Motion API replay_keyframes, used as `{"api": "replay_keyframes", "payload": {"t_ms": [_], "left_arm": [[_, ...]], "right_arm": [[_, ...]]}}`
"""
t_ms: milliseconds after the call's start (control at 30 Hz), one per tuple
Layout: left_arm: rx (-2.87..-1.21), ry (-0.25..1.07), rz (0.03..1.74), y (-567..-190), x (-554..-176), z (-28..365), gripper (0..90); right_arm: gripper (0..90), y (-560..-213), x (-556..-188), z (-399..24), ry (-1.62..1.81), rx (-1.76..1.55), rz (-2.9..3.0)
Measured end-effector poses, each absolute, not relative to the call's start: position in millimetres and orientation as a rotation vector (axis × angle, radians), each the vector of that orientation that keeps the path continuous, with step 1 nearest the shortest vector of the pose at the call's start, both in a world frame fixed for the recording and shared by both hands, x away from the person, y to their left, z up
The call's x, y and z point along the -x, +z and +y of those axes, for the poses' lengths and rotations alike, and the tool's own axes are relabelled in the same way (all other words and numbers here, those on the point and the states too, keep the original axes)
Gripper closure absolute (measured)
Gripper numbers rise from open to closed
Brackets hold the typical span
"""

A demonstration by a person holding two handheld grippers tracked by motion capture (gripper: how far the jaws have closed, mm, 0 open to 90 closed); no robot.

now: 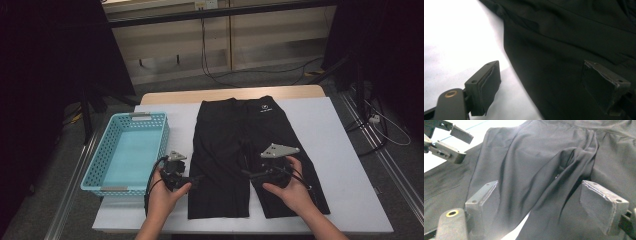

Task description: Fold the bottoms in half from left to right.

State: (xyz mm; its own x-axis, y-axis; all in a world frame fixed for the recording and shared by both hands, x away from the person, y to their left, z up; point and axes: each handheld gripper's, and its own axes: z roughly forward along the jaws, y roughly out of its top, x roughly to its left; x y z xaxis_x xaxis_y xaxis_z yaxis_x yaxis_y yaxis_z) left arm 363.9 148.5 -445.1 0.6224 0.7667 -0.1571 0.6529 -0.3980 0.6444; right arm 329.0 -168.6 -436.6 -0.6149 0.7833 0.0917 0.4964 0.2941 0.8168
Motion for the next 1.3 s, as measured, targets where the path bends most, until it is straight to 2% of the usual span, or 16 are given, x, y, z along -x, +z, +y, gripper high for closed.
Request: {"api": "replay_keyframes", "payload": {"t_ms": [167,267,367,533,567,633,667,733,933,1300], "left_arm": [[-2.182,0.254,1.098,-448.4,-364.9,146.6,18.4],[-2.204,0.349,1.093,-449.2,-361.9,144.6,28.9],[-2.202,0.365,1.155,-446.7,-357.9,139.7,37.7],[-2.192,0.327,1.174,-444.1,-353.7,134.6,64.2],[-2.197,0.301,1.177,-442.9,-353.6,134.4,69.1],[-2.180,0.243,1.191,-442.7,-353.3,131.3,86.1],[-2.176,0.212,1.200,-442.0,-353.7,130.3,89.1],[-2.141,0.146,1.208,-440.6,-354.1,128.7,89.6],[-2.099,0.112,1.173,-429.3,-351.3,130.5,89.7],[-2.077,0.103,1.171,-421.9,-349.3,139.7,89.8]], "right_arm": [[16.5,-436.0,-328.4,-170.6,1.228,-1.161,2.237],[16.6,-434.9,-327.5,-170.7,1.236,-1.152,2.232],[16.6,-434.7,-327.2,-171.2,1.228,-1.154,2.229],[16.6,-433.6,-326.6,-172.0,1.253,-1.155,2.225],[16.8,-432.8,-326.2,-171.7,1.257,-1.144,2.221],[16.9,-432.3,-326.4,-170.5,1.258,-1.137,2.222],[16.9,-432.5,-326.9,-170.0,1.257,-1.138,2.222],[16.8,-433.2,-328.2,-168.8,1.255,-1.141,2.226],[17.0,-431.5,-330.1,-165.7,1.270,-1.135,2.222],[16.9,-428.3,-340.0,-155.8,1.288,-1.125,2.221]]}}
